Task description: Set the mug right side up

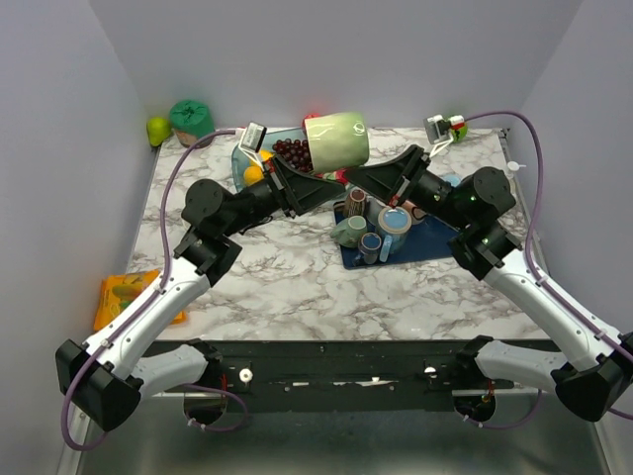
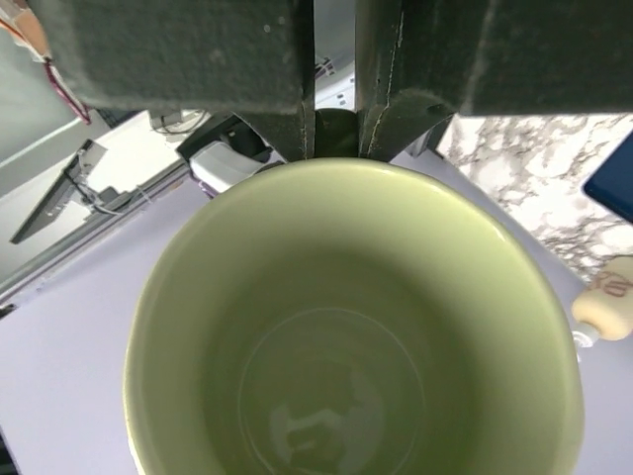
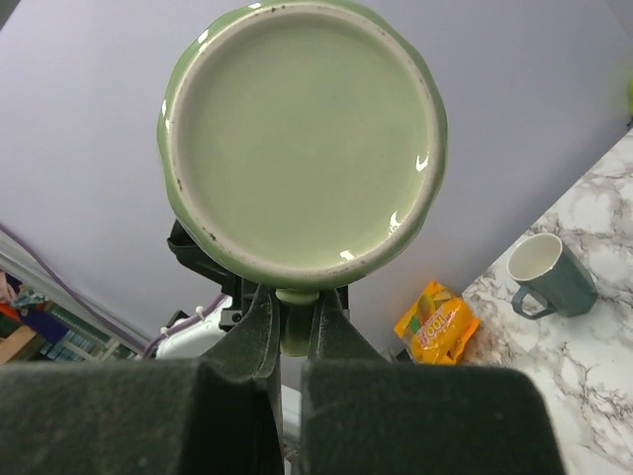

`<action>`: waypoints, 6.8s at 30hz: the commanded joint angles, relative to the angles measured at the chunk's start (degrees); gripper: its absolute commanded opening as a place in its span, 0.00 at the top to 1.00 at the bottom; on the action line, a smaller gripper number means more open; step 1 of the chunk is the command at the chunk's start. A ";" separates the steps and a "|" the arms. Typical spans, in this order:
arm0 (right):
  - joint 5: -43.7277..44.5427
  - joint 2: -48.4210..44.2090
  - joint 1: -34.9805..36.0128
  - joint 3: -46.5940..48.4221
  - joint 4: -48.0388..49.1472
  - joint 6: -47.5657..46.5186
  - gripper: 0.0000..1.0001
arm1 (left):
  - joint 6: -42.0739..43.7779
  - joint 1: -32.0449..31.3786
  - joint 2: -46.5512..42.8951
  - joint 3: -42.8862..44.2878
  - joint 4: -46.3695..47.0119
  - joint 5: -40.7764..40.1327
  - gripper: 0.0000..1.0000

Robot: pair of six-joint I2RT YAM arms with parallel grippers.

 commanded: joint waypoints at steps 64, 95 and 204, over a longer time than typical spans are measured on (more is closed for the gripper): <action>34.93 4.67 1.06 0.61 -55.29 -14.30 0.00 | 46.80 17.72 23.61 -3.28 -56.56 -45.79 0.70; 56.73 22.60 0.71 1.93 -59.69 -13.60 0.11 | 42.76 17.81 3.92 10.78 -68.51 -33.40 0.08; 5.32 -6.58 -1.40 6.68 -13.03 -7.71 0.99 | 3.30 0.14 5.41 2.25 3.81 0.71 0.23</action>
